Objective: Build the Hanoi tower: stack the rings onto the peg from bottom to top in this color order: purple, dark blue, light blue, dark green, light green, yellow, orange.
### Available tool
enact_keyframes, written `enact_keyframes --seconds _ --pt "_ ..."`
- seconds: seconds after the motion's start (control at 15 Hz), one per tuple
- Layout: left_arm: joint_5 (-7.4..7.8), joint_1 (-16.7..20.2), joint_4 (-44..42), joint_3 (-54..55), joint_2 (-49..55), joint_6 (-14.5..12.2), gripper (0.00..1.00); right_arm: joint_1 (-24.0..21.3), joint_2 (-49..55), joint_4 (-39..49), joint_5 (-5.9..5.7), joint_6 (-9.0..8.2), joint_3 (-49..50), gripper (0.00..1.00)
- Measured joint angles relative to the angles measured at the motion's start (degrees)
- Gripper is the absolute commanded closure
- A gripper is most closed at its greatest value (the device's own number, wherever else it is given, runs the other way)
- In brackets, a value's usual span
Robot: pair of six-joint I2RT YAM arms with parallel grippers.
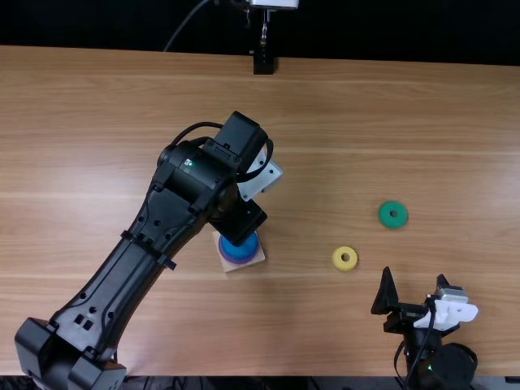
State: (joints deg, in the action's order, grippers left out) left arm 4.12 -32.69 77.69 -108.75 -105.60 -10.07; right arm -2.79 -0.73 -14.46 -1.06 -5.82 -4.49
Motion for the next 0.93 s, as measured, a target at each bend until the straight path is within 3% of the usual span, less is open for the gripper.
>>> enact_keyframes --seconds 0.47,0.6,0.73,0.93 --pt "0.02 -1.9 0.1 0.0 0.0 1.2 1.0 0.0 0.0 0.0 -0.02 -0.02 0.0 0.0" --pt "0.2 -2.2 0.1 0.0 0.0 2.0 0.89 0.0 0.0 0.0 -0.02 0.0 0.0 0.0" --pt "0.17 -2.2 0.2 0.0 0.0 2.5 0.98 0.0 0.0 0.0 0.0 0.0 0.0 0.0" --pt "0.17 -2.2 0.2 0.0 0.0 2.7 1.0 0.0 0.0 0.0 0.0 0.02 0.0 0.0"
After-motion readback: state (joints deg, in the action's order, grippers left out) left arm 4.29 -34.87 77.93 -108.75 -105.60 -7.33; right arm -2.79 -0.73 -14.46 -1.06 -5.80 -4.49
